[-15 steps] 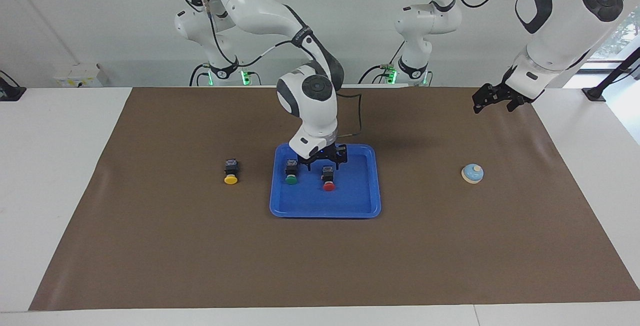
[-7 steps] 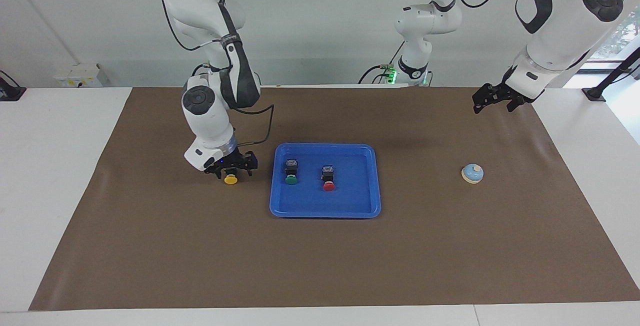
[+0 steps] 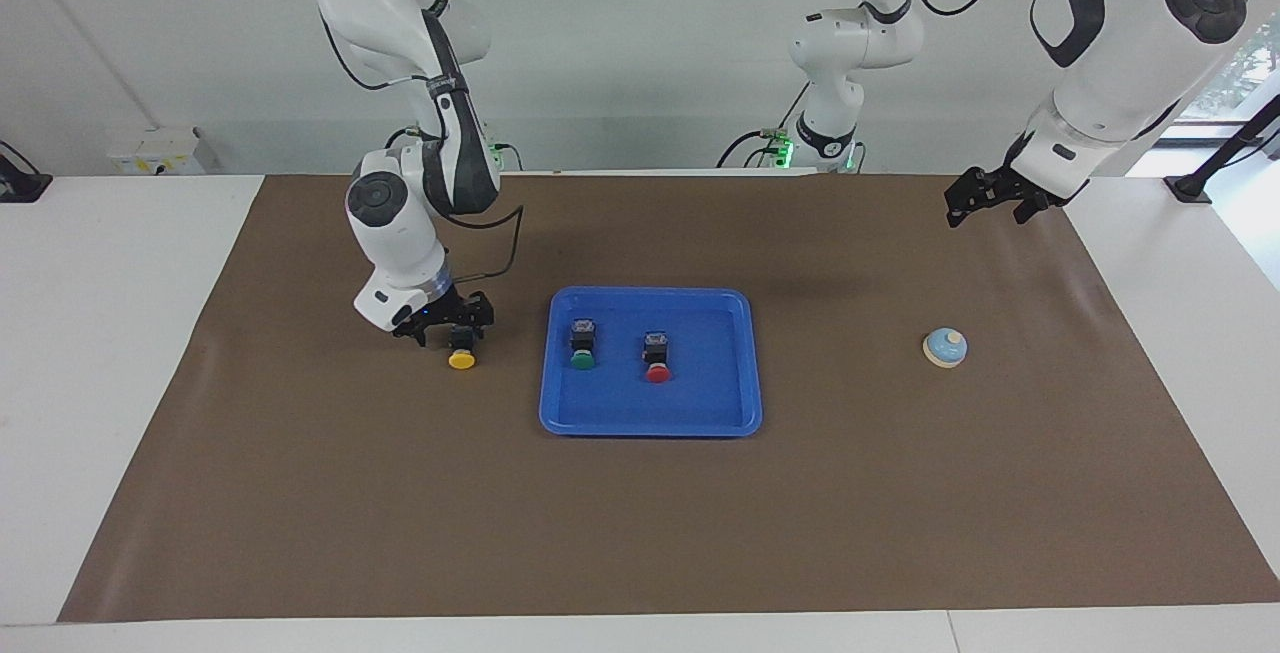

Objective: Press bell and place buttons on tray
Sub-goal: 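Carry the red button into the tray and release it, then grasp the yellow button with the right gripper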

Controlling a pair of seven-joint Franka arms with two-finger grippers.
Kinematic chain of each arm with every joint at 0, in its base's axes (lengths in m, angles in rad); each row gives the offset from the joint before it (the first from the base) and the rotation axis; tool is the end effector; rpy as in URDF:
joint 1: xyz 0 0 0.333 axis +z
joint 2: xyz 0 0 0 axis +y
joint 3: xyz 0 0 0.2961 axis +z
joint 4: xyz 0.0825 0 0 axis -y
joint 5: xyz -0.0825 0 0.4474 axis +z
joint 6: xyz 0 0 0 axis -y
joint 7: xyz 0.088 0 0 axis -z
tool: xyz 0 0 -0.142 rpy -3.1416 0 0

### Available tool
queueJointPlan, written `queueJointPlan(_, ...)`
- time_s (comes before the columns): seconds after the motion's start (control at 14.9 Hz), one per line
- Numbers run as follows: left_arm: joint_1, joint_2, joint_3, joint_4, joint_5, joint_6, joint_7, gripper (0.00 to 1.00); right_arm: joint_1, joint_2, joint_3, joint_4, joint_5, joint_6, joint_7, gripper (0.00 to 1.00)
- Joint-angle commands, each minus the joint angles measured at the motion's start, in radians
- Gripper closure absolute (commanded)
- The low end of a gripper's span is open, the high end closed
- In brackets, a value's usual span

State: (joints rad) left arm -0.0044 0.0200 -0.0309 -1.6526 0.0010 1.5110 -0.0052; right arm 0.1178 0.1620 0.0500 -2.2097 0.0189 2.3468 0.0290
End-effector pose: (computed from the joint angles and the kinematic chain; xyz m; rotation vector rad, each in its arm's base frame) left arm 0.6055 -0.0211 0.5097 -3.1274 0.0472 0.2532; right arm 0.5759 0.0990 0.2041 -3.1164 -0.1948 0.0417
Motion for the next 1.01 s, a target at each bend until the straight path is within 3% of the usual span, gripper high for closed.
queueJointPlan(0.0, 0.004, -0.005, -0.001, 0.01, -0.004, -0.003, -0.009, 0.0, 0.016, -0.039, 0.007, -0.039, 0.012, 0.02, 0.02, 0.0)
queueJointPlan(0.2, 0.004, -0.005, -0.001, 0.01, -0.004, -0.003, -0.009, 0.0, 0.003, -0.056, 0.005, -0.088, 0.012, 0.032, 0.005, 0.11)
queueJointPlan(0.27, 0.004, -0.005, -0.001, 0.01, -0.004, -0.003, -0.009, 0.0, 0.005, -0.061, 0.005, -0.091, 0.012, 0.028, 0.006, 0.23)
queueJointPlan(0.47, 0.004, -0.005, -0.001, 0.01, -0.004, -0.003, -0.009, 0.0, 0.019, -0.065, 0.007, -0.097, 0.012, 0.022, 0.061, 0.73)
queueJointPlan(0.54, 0.004, -0.005, -0.001, 0.01, -0.004, -0.003, -0.009, 0.0, 0.038, -0.067, 0.008, -0.105, 0.012, 0.023, 0.083, 0.98)
queueJointPlan(0.74, 0.004, -0.005, -0.001, 0.01, -0.004, -0.003, -0.009, 0.0, 0.048, -0.067, 0.007, -0.094, 0.012, 0.028, 0.098, 1.0)
queueJointPlan(0.94, 0.004, -0.005, -0.001, 0.01, -0.004, -0.003, -0.009, 0.0, 0.092, -0.056, 0.016, 0.055, 0.013, -0.047, 0.114, 1.0)
